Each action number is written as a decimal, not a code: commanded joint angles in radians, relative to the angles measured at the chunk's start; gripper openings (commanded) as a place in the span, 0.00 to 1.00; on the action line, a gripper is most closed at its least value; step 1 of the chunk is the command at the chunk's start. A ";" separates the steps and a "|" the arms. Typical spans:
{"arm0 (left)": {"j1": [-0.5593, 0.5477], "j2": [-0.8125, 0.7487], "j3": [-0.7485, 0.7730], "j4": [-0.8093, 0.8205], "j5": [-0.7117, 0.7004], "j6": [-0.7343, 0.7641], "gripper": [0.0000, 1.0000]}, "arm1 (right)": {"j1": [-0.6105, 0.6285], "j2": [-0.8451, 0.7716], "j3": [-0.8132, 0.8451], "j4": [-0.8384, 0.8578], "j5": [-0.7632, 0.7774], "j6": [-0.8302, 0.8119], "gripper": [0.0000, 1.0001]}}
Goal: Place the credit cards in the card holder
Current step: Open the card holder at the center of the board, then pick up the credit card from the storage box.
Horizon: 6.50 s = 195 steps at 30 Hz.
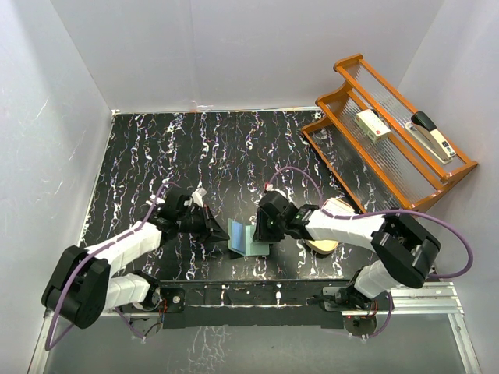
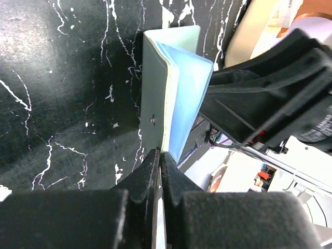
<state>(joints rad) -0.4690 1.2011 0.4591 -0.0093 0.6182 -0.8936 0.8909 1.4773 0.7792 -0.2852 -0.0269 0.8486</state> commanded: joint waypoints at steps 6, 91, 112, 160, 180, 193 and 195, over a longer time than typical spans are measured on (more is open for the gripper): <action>-0.005 -0.045 -0.061 0.135 0.074 -0.102 0.22 | 0.003 0.008 -0.096 0.166 -0.020 0.016 0.22; -0.014 -0.072 -0.109 0.121 0.006 0.018 0.00 | 0.028 0.139 0.064 0.185 -0.087 0.120 0.72; -0.013 -0.083 -0.110 0.098 -0.012 0.018 0.00 | 0.027 0.070 0.107 -0.009 0.059 0.074 0.74; -0.014 -0.100 -0.015 -0.093 -0.119 0.131 0.00 | 0.024 -0.069 0.492 -0.547 0.437 -0.644 0.56; -0.014 -0.127 -0.019 -0.097 -0.086 0.143 0.00 | -0.295 -0.213 0.194 -0.514 0.484 -1.161 0.60; -0.014 -0.149 -0.047 -0.091 -0.085 0.132 0.00 | -0.432 -0.125 0.098 -0.362 0.501 -1.199 0.66; -0.014 -0.145 -0.054 -0.081 -0.081 0.125 0.00 | -0.436 -0.126 0.077 -0.329 0.536 -1.198 0.67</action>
<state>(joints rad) -0.4801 1.0695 0.4168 -0.0875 0.5087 -0.7616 0.4580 1.3510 0.8806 -0.7216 0.4564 -0.3283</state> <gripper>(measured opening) 0.020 0.658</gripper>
